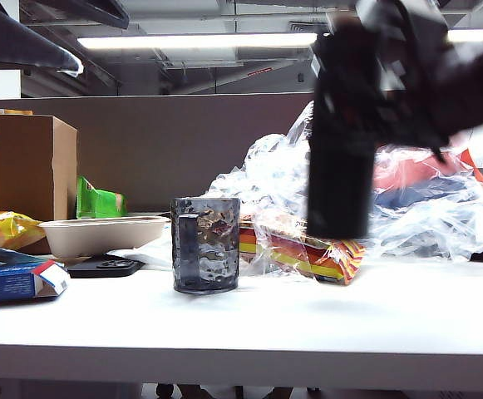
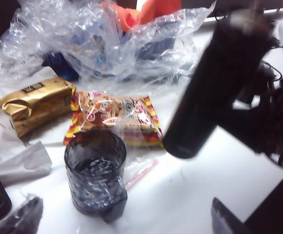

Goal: Pick up the black thermos, pour some water into the cup, then place the black thermos back on the table.

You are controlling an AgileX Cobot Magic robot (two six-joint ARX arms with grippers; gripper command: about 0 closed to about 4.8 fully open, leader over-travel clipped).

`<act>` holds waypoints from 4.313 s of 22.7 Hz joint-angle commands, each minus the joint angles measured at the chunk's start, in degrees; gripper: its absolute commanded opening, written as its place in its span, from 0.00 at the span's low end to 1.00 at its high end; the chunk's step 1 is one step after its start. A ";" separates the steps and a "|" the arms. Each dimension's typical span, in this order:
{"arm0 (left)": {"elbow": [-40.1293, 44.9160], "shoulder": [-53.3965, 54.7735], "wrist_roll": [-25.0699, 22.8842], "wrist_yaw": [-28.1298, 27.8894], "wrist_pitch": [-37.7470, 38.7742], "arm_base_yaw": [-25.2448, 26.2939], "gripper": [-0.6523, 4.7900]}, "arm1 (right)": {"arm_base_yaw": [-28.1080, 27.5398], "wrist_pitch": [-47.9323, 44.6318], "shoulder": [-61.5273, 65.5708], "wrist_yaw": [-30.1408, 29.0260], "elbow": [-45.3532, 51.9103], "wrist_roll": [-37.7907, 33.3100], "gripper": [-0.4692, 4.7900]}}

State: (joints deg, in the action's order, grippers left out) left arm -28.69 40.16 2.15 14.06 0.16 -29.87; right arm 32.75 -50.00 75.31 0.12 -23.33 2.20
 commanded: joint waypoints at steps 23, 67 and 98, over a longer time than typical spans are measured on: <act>-9.64 15.37 -3.23 -3.93 7.67 -0.02 1.00 | -3.85 36.20 17.38 1.42 -35.26 52.52 0.41; -9.64 15.34 -4.52 -5.29 13.07 -0.02 1.00 | -3.98 13.03 21.57 -1.81 -35.47 97.55 0.40; -9.64 15.30 -4.50 -5.29 13.05 -0.02 1.00 | -3.04 13.75 21.55 0.46 -35.41 63.60 0.41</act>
State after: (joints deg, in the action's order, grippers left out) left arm -37.93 55.64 -1.93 8.78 13.61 -29.85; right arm 29.63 -32.99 97.47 0.34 -58.13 72.40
